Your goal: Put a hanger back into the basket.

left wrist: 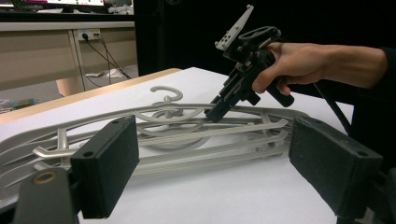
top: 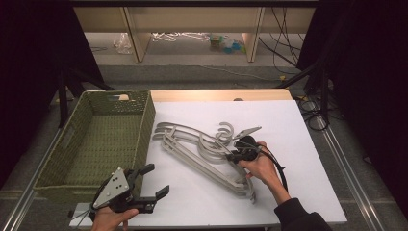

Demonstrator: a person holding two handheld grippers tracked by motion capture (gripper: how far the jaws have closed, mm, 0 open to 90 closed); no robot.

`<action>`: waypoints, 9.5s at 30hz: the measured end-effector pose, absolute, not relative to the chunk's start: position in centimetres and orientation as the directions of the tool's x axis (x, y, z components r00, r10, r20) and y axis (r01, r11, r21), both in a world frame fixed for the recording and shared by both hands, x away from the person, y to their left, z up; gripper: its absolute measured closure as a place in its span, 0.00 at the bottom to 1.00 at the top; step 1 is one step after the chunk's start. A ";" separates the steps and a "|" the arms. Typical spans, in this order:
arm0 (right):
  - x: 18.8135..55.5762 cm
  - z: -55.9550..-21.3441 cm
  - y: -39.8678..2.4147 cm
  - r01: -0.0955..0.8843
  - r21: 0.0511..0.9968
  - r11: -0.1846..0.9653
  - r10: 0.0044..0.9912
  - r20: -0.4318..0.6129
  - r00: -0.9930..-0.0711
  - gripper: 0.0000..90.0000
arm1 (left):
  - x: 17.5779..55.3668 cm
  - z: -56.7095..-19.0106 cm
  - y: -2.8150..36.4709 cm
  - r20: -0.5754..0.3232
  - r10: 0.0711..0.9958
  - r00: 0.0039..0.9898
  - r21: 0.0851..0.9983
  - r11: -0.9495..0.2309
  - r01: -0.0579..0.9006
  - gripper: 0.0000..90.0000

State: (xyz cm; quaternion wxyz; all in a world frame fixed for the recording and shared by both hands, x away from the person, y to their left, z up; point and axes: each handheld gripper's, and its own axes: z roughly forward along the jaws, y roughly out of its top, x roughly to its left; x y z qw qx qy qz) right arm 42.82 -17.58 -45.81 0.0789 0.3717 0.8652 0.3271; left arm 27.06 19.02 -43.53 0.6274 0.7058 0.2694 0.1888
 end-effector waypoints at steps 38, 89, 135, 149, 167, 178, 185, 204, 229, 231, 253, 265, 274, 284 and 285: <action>40.9 -38.4 -19.0 0.413 0.789 0.455 0.616 0.056 -0.786 0.92 | 27.1 -43.4 19.2 -0.065 0.627 0.776 0.988 -0.070 0.140 0.18; 33.4 -38.6 -20.7 0.183 0.755 0.629 0.257 0.020 -0.966 0.91 | 34.4 -40.5 8.9 -0.092 0.298 0.950 0.827 -0.508 0.240 0.81; 30.0 -40.7 -23.1 0.378 0.806 0.456 0.578 0.055 -0.814 0.34 | 37.4 -29.5 22.2 -0.179 0.678 0.713 0.874 -0.222 0.431 0.90; 30.1 -41.3 -22.8 0.391 0.794 0.466 0.568 0.070 -0.820 0.31 | 38.9 -28.6 29.5 -0.125 0.792 0.597 0.867 -0.205 0.454 0.90; 30.2 -41.7 -22.5 0.392 0.787 0.476 0.557 0.075 -0.827 0.31 | 40.9 -31.4 36.8 -0.055 0.881 0.469 0.862 -0.195 0.468 0.90; 30.3 -41.8 -22.4 0.390 0.783 0.483 0.547 0.078 -0.834 0.30 | 41.5 -33.6 38.6 0.008 0.907 0.422 0.833 -0.239 0.499 0.90; 30.2 -41.7 -22.4 0.389 0.784 0.484 0.545 0.078 -0.835 0.28 | 41.9 -34.1 39.2 0.053 0.918 0.392 0.815 -0.266 0.515 0.90; 30.3 -41.9 -22.3 0.393 0.779 0.489 0.539 0.085 -0.838 0.28 | 43.2 -37.9 39.4 0.107 0.912 0.397 0.718 -0.347 0.604 0.90; 30.6 -42.3 -22.7 0.407 0.781 0.474 0.556 0.094 -0.826 0.28 | 40.0 -36.8 37.3 -0.104 0.948 0.300 0.844 -0.075 0.531 0.55; 30.7 -42.4 -22.8 0.410 0.781 0.472 0.556 0.097 -0.826 0.30 | 39.0 -35.9 36.8 -0.127 0.938 0.323 0.869 -0.052 0.492 0.49; 31.2 -42.6 -23.2 0.419 0.822 0.385 0.611 0.113 -0.784 0.24 | 30.1 -37.0 22.9 -0.112 0.738 0.665 0.944 -0.131 0.304 0.25; 31.5 -42.7 -23.0 0.420 0.830 0.367 0.633 0.108 -0.766 0.24 | 26.8 -39.5 19.3 -0.070 0.732 0.678 0.936 -0.187 0.299 0.24; 33.6 -43.2 -22.4 0.434 0.824 0.365 0.662 0.098 -0.743 0.24 | 26.8 -42.1 17.2 -0.113 0.704 0.701 0.923 -0.187 0.336 0.23; 37.8 -43.7 -21.2 0.478 0.783 0.398 0.689 0.089 -0.719 0.27 | 26.8 -43.7 16.6 -0.087 0.700 0.709 0.925 -0.208 0.319 0.23; 38.2 -43.9 -21.0 0.489 0.776 0.397 0.692 0.097 -0.716 0.28 | 26.7 -43.7 16.6 -0.081 0.697 0.713 0.921 -0.222 0.322 0.23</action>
